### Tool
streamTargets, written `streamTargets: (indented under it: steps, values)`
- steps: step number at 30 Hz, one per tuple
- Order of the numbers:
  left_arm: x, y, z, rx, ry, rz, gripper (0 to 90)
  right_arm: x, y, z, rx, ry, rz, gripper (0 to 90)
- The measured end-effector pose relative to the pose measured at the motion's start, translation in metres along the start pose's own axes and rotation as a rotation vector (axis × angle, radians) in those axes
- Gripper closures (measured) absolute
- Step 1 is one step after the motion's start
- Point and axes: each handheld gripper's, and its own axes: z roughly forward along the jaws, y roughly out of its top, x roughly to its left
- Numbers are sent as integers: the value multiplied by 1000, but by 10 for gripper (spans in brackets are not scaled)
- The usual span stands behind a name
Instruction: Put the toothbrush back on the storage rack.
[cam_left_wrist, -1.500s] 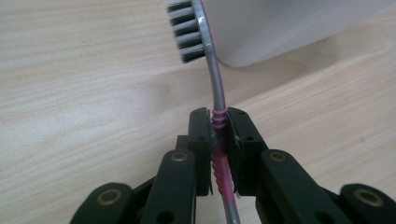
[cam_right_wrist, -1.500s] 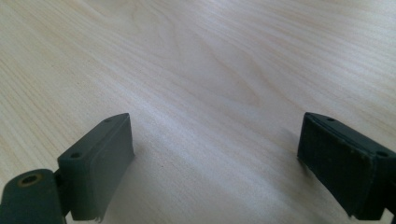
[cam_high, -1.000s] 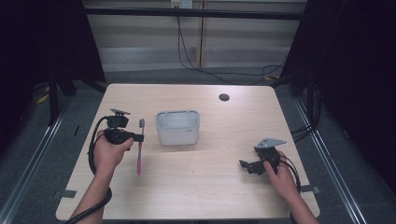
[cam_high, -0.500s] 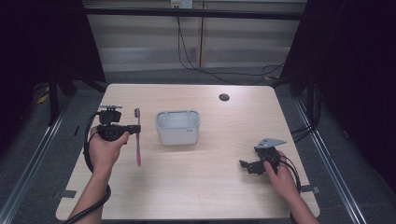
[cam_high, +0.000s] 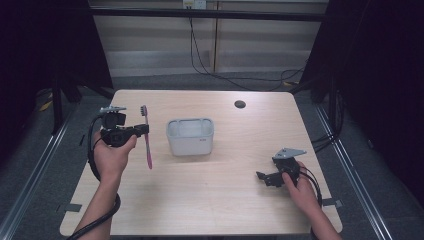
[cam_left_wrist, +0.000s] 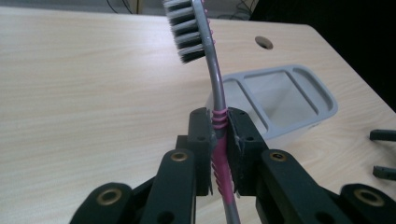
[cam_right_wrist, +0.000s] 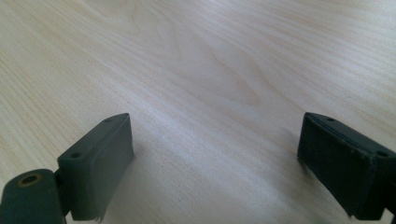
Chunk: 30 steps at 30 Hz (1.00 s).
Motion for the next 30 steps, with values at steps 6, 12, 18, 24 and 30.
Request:
streamTargets:
  steps: [6, 12, 18, 24, 30]
  values:
    - [-4, 5, -3, -47, 2, 22, 808, 0, 0, 0, 0, 0, 0, 99]
    - [-6, 9, -4, -67, -1, 25, 808, 0, 0, 0, 1, -1, -1, 99]
    - [-8, 13, -5, -104, 8, 34, 808, 0, 0, 0, 1, -1, 0, 99]
    - [-10, 16, -5, -136, 11, 40, 808, 0, 0, 0, 1, -1, 0, 99]
    - [-12, 21, -6, -162, 9, 48, 808, 0, 0, 0, 1, -1, -1, 99]
